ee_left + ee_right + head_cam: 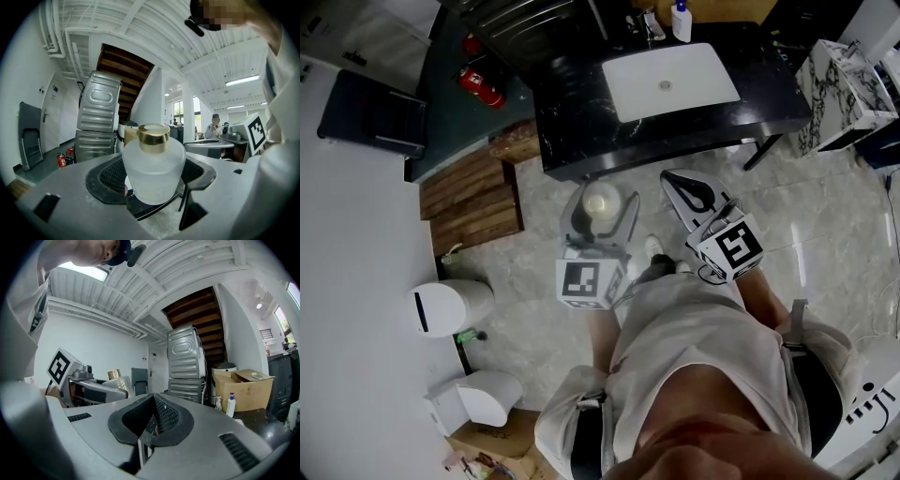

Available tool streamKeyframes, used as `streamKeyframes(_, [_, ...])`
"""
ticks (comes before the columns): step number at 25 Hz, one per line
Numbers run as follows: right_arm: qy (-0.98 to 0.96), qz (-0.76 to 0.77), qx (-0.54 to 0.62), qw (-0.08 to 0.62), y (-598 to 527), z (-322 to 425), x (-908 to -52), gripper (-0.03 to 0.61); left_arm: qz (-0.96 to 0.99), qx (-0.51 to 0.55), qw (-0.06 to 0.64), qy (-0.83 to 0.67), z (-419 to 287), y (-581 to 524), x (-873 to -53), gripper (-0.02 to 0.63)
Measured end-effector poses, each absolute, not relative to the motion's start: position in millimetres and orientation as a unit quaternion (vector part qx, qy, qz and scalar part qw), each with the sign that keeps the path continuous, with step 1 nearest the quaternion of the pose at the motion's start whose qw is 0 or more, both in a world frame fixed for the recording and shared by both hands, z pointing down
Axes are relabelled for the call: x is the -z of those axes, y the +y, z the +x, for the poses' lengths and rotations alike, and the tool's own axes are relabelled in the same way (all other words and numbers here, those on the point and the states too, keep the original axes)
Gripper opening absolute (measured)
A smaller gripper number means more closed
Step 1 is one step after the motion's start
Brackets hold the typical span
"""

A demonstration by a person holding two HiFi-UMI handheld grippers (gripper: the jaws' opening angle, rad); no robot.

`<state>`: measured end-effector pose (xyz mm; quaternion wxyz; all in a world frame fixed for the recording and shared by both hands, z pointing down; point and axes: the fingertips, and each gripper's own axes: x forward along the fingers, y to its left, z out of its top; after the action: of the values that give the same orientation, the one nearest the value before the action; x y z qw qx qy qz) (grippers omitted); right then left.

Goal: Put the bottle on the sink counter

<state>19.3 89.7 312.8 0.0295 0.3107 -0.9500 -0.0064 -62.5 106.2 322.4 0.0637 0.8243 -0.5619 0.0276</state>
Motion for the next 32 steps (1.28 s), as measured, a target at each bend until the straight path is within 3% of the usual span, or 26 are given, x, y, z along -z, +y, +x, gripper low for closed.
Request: streamKeyframes(32, [-0.931,0.361,0.004,0.05,7,-53,-321,-0.002,0.853,-0.013,0.067,-0.518,-135,10,-329,0.328])
